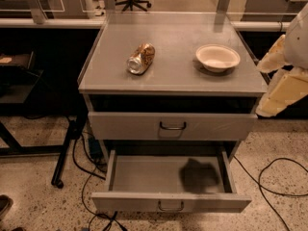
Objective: Close middle drawer
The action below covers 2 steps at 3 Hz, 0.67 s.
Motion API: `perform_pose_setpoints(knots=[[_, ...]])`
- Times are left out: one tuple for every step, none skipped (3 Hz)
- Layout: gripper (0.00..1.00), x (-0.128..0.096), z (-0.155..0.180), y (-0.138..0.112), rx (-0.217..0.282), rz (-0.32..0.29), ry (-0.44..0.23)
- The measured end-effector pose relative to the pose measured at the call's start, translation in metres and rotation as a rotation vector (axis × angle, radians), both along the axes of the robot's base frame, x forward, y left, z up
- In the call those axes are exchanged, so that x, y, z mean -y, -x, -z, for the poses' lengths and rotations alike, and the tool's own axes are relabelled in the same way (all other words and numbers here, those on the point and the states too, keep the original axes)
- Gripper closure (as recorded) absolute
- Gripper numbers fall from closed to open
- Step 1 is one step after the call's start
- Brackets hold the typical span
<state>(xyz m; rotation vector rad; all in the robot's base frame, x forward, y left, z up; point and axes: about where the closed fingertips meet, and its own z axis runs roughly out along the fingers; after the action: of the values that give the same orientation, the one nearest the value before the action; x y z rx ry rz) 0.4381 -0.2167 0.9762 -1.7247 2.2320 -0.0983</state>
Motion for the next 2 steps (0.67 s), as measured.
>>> perform_pose_setpoints(knots=[[0.62, 0.0000, 0.0000, 0.0000, 0.000, 0.000, 0.000], [0.84, 0.0000, 0.0000, 0.0000, 0.000, 0.000, 0.000]])
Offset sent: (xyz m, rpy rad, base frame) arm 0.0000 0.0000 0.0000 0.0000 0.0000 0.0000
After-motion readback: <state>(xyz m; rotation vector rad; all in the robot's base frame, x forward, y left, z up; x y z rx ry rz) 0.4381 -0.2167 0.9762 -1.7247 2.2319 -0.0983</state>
